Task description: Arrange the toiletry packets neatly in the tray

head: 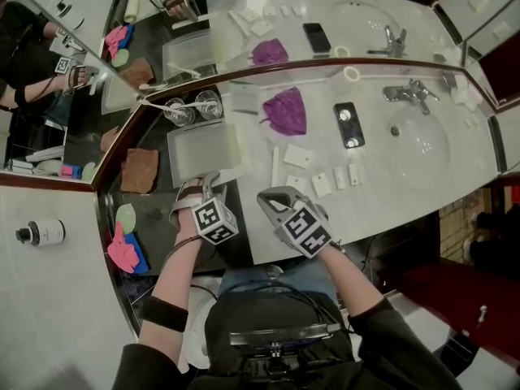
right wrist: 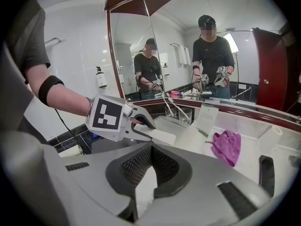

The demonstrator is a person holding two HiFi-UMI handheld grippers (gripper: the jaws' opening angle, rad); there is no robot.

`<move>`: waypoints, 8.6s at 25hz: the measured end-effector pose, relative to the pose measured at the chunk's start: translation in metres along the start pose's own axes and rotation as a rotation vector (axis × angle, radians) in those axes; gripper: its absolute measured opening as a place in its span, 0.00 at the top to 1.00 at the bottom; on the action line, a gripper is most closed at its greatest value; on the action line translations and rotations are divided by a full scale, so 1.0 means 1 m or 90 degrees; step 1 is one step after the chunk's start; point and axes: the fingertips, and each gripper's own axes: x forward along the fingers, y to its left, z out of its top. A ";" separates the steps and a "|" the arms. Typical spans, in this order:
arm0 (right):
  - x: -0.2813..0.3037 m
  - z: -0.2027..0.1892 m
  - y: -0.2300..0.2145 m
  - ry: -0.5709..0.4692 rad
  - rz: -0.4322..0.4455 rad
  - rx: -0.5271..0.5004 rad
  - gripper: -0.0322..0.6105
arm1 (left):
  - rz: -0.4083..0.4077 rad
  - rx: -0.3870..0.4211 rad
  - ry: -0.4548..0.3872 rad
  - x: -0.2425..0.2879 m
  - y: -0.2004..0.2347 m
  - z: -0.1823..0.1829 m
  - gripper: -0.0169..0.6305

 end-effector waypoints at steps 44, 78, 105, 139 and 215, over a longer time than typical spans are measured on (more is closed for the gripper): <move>0.123 0.028 -0.035 0.000 -0.026 0.055 0.95 | -0.072 0.076 -0.024 0.118 0.108 -0.043 0.64; -0.054 0.034 -0.025 -0.033 -0.053 -0.048 0.95 | 0.040 -0.611 -0.289 -0.151 0.031 0.025 0.97; -0.089 -0.007 -0.038 -0.036 -0.096 -0.006 0.95 | -0.050 -0.616 -0.254 -0.120 -0.018 0.066 0.91; -0.117 -0.092 -0.138 -0.006 -0.061 0.055 0.95 | -0.162 -0.558 0.066 0.104 -0.059 0.134 0.72; 0.091 0.095 -0.089 0.026 0.025 -0.158 0.95 | 0.207 -1.735 -0.470 0.060 0.099 -0.082 0.88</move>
